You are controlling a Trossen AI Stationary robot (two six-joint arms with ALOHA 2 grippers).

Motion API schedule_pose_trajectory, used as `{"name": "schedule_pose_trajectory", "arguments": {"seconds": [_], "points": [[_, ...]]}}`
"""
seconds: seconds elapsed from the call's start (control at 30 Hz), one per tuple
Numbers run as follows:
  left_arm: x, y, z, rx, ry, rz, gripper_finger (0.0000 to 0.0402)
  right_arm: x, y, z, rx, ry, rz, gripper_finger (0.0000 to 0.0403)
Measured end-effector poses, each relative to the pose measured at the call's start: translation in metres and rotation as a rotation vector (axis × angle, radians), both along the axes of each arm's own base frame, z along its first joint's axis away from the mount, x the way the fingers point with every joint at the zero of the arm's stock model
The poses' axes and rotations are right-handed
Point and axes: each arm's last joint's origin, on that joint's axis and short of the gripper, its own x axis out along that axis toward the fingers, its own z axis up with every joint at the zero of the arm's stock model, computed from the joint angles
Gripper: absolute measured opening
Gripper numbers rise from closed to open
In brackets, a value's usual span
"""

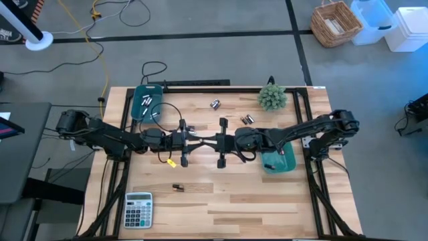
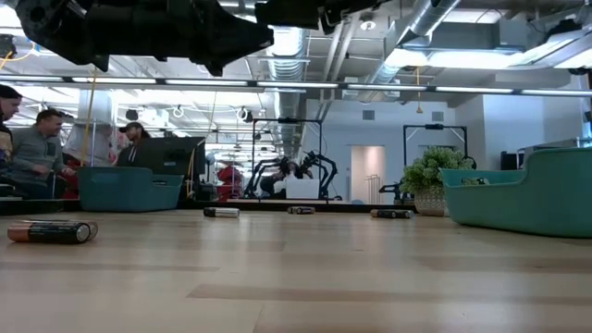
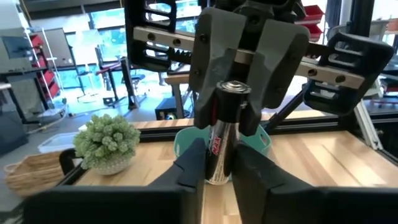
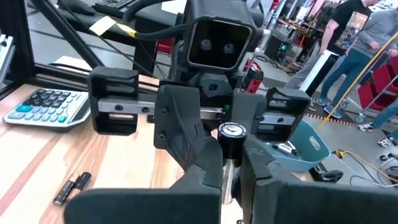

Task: Sort batteries
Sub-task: Put the black-silver battery into the blue bin

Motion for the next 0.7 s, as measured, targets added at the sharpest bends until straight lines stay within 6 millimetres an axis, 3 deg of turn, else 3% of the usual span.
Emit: {"name": "schedule_pose_trajectory", "arguments": {"seconds": [0.17, 0.37, 0.7], "points": [[0.0, 0.0, 0.0, 0.011, 0.002, 0.004, 0.0044, 0.0, 0.0, 0.0, 0.013, -0.002, -0.003, 0.003], [0.0, 0.001, 0.0, 0.013, 0.006, 0.034, 0.0044, 0.0, 0.0, 0.001, 0.035, -0.008, -0.011, 0.0071], [-0.013, 0.005, -0.003, -0.006, 0.008, 0.146, 0.0044, -0.025, -0.003, 0.026, 0.035, 0.012, -0.032, 0.0204]]}}
